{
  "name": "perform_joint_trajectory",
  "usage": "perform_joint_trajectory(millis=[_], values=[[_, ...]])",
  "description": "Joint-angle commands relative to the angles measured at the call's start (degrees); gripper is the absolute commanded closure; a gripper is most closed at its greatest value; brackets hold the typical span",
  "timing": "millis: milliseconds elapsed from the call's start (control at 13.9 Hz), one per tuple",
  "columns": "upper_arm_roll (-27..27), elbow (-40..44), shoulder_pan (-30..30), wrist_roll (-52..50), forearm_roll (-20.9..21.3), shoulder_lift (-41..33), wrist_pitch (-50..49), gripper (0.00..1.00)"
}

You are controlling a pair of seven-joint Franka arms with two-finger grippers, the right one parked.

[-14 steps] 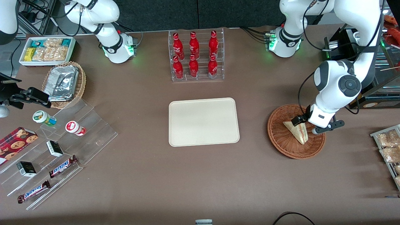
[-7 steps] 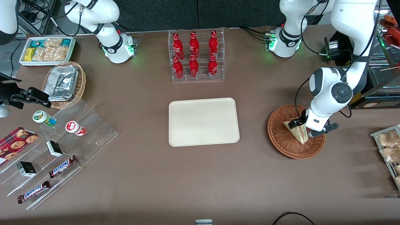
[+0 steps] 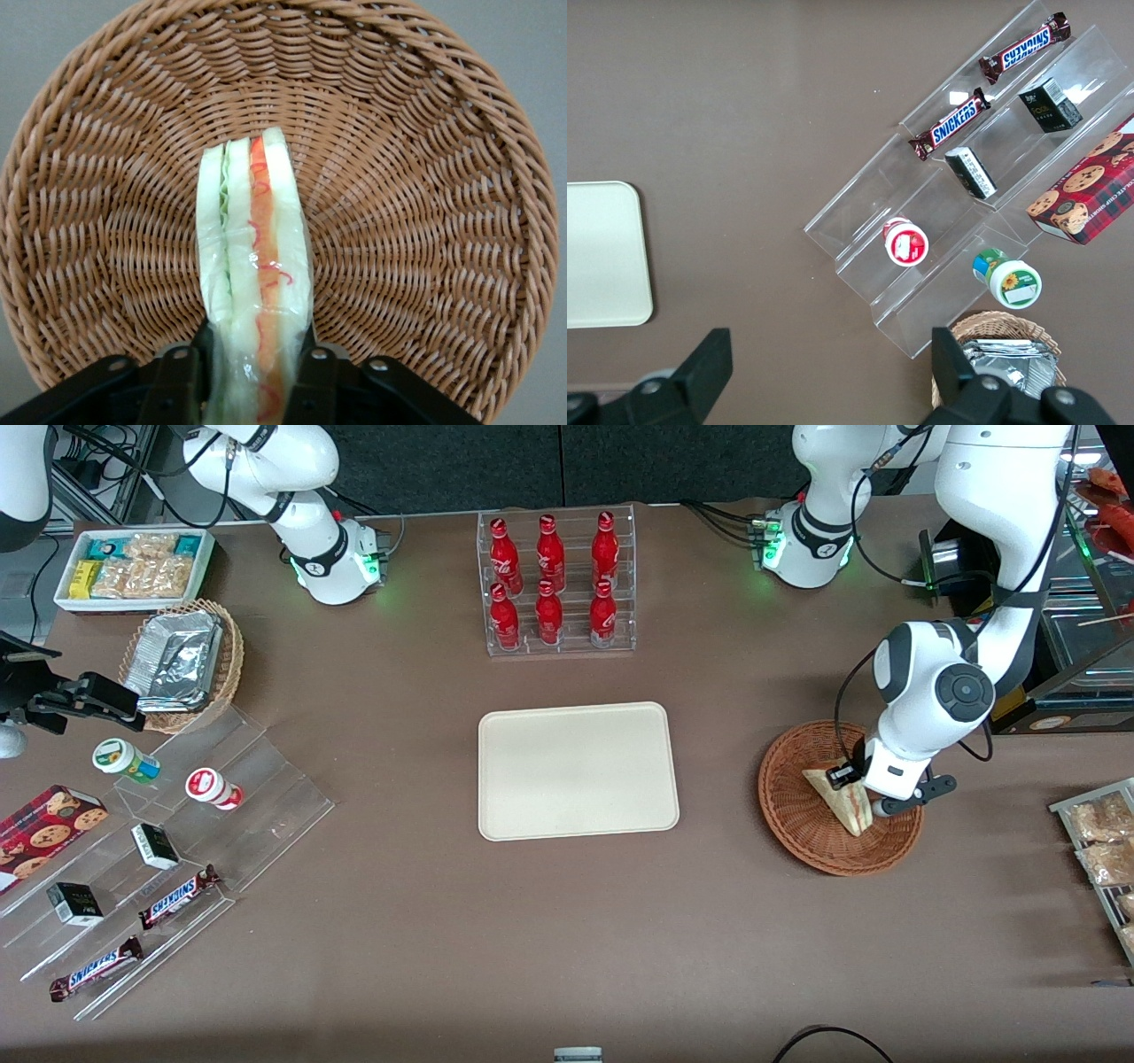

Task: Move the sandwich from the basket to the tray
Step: 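Carry the sandwich with the left gripper over the cream tray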

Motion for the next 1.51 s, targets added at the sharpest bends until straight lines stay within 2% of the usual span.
perform_joint_trajectory(millis=[0,144,360,576,720,864,1080,1440], values=[[0.20,0.88,-0.35,-0.70,0.48,-1.84,-2.93,1.00],[0.20,2.03,-0.36,-0.70,0.58,-3.59,-5.65,1.00],[-0.42,9.47,-1.23,-0.79,0.66,-4.40,-18.27,1.00],[-0.77,17.31,-6.14,-0.96,0.66,-3.69,-28.67,1.00],[-0.77,18.64,-10.27,-2.27,0.58,-3.43,-30.36,1.00],[-0.77,22.14,-16.23,-6.92,0.49,0.15,-30.28,1.00],[-0.68,30.40,-24.85,-8.08,0.66,8.07,-30.72,1.00],[-0.77,42.18,-32.51,-12.99,-0.39,17.73,-30.45,1.00]])
